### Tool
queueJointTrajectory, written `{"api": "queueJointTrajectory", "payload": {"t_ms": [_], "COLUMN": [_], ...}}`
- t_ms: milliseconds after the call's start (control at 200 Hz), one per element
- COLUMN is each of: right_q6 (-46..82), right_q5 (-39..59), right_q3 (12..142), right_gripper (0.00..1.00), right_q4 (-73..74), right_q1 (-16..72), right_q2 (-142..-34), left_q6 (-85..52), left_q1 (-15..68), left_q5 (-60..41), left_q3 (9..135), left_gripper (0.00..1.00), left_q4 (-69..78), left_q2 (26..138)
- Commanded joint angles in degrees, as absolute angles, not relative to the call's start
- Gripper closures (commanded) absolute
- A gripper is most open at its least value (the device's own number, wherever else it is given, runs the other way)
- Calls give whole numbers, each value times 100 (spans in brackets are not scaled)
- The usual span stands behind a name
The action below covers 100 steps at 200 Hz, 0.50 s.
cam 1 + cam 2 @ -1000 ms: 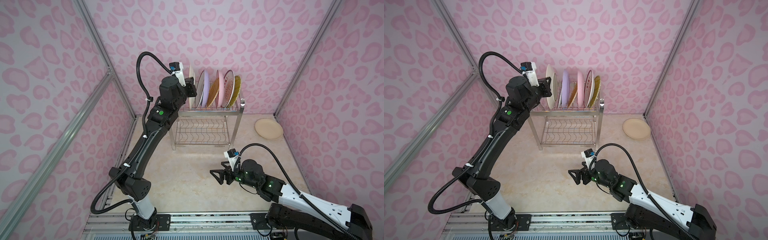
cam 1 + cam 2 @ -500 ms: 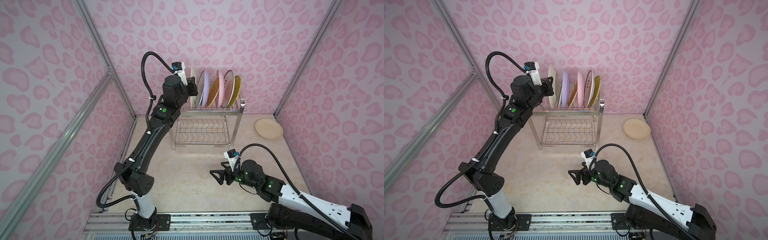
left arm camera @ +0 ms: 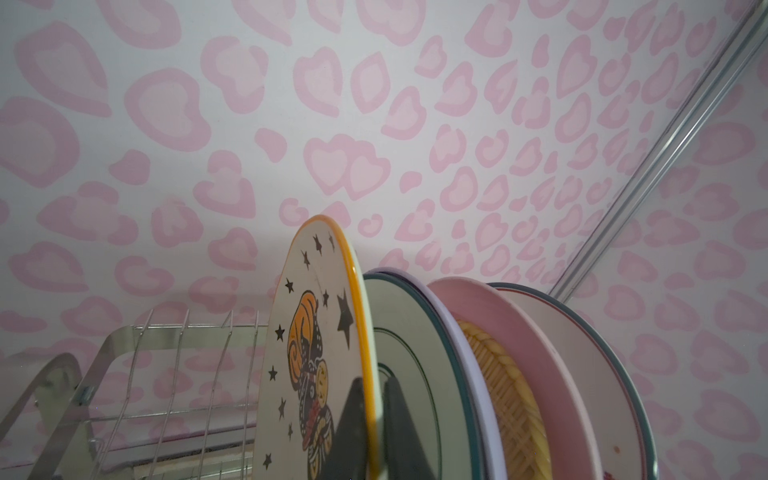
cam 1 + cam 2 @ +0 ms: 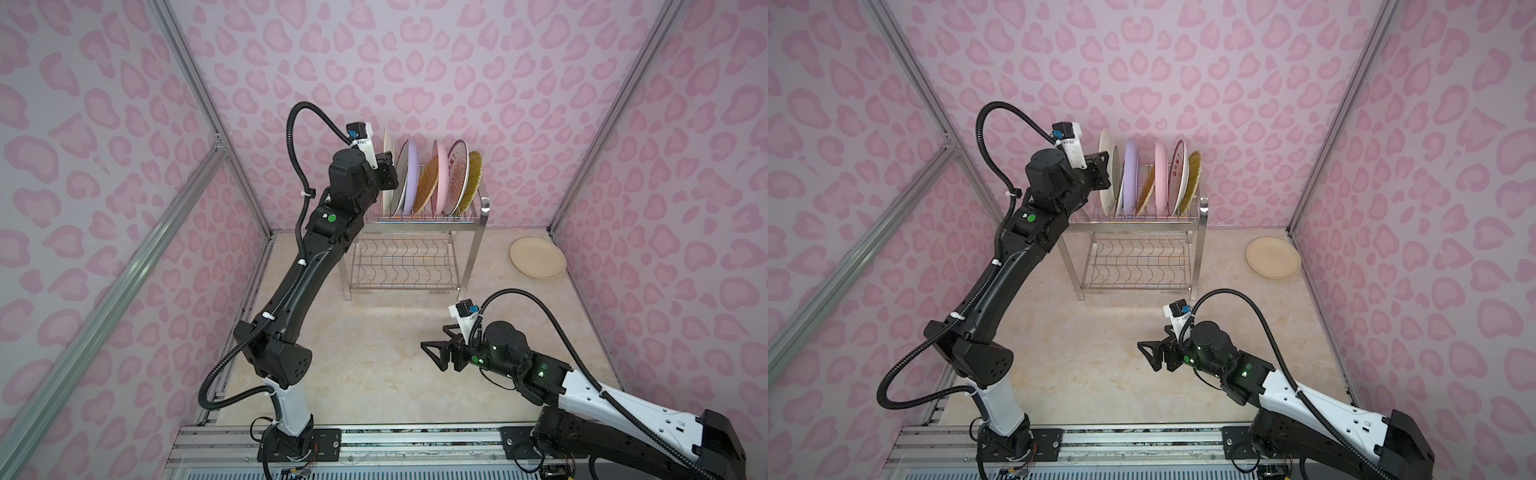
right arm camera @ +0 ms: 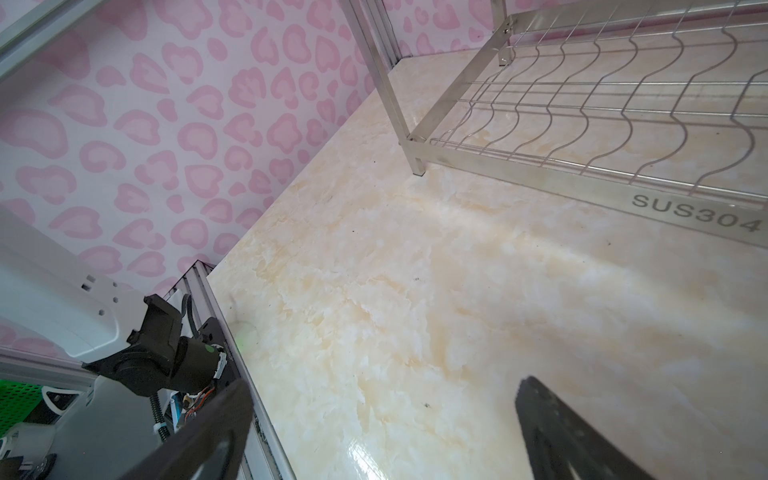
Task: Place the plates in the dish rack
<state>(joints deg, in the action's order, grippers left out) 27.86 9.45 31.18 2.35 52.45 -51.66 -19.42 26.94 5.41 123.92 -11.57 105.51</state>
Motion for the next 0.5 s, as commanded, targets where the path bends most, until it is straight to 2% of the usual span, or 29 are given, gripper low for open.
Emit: {"api": "queueJointTrajectory", "payload": {"t_ms": [0, 195, 495], "right_q6": [2786, 2773, 2735], "right_q5": [958, 957, 923], "right_q3": [3067, 3076, 3059], "right_gripper": [1, 2, 1], "right_q4": [422, 422, 360], "right_q1": [5247, 5248, 5250], "right_q2": [-5168, -5168, -5054], "left_q6": [-1933, -1974, -2047], "left_q1": [2655, 2652, 2654], "left_q5": [706, 677, 629], "left_q3": [12453, 12437, 12385], "left_gripper": [92, 83, 78], "left_q4": [-876, -905, -954], "left_q2": [10635, 10602, 10539]}}
